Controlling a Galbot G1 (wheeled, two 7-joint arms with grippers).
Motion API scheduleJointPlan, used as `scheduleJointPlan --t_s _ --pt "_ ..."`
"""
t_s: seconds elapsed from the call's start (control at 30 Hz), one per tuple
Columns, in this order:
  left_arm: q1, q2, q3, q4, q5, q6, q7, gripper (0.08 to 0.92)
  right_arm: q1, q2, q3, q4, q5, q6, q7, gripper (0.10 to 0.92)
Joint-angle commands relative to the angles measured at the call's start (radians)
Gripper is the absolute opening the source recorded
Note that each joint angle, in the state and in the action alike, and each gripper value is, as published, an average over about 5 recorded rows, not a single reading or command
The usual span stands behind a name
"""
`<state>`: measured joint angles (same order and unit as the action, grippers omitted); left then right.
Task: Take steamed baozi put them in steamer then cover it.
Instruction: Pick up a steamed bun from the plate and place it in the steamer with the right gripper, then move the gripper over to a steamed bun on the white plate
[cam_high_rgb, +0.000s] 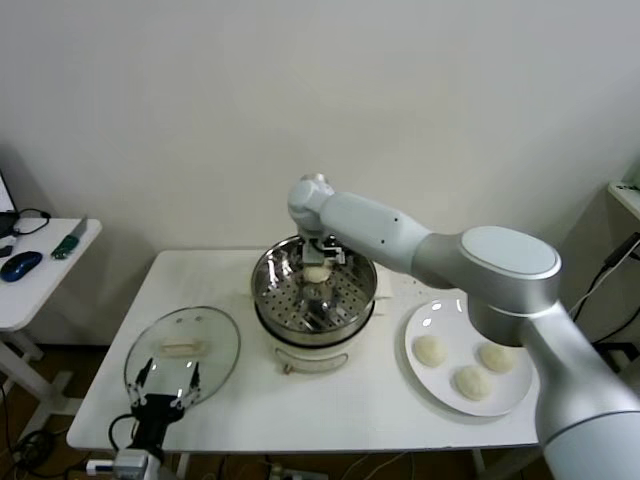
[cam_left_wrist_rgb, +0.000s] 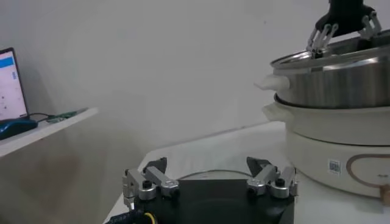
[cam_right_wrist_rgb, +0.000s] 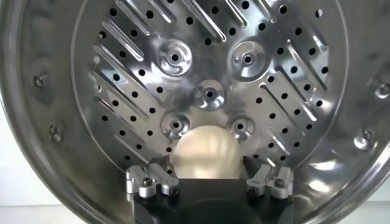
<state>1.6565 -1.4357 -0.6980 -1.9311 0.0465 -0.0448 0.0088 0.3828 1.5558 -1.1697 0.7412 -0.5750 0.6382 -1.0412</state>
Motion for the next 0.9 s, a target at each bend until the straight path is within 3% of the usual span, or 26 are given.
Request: scheduleJointPlan --t_s 0.03,0.23,0.5,0.7,0.9 --pt "0.002 0.001 0.001 -0.003 0.002 0.001 -0.001 0.823 0.015 -0.010 0.015 0.021 0.039 -0.007 -0.021 0.820" --pt "0.004 0.001 0.004 -0.014 0.004 0.005 -0.003 0.823 0.128 -0.116 -0.028 0.153 0.197 -0.066 -0.050 0.823" --pt "0.005 0.001 0.014 -0.034 0.005 0.015 -0.005 0.823 0.462 -0.422 -0.365 0.499 0.813 -0.576 0.077 0.823" --pt "0.011 -0.007 0.023 -0.046 0.004 0.016 -0.006 0.823 0.539 -0.661 -0.475 0.638 1.079 -0.828 0.036 0.823" --pt "0.013 -0.007 0.028 -0.048 0.001 0.017 -0.006 0.823 0.508 -0.845 -0.530 0.722 1.166 -0.962 0.037 0.823"
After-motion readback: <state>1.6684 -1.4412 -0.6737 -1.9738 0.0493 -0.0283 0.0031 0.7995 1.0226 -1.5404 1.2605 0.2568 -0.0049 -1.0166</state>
